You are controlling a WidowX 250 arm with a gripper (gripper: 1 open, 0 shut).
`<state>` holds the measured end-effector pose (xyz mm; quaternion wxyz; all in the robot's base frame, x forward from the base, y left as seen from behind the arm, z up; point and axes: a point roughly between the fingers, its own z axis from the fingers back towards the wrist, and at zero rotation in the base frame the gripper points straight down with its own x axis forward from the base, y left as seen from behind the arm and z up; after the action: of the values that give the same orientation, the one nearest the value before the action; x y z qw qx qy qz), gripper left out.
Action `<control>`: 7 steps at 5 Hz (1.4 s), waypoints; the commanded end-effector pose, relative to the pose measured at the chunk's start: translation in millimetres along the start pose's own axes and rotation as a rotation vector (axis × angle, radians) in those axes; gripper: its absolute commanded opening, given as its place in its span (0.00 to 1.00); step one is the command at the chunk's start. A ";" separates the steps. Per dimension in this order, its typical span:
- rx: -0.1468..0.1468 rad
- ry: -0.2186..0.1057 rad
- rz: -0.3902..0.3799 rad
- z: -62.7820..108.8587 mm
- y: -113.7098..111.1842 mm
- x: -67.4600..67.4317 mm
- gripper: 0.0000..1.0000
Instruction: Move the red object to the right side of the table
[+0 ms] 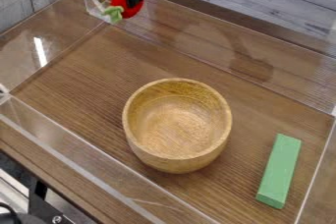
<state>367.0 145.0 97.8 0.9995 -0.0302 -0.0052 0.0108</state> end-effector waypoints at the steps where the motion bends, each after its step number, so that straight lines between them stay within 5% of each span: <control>1: 0.047 -0.098 -0.054 40.1 -15.4 2.6 0.00; 7: 0.041 -0.082 -0.112 28.2 -75.2 1.2 0.00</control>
<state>366.7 71.0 93.9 0.9988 -0.0235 0.0025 -0.0417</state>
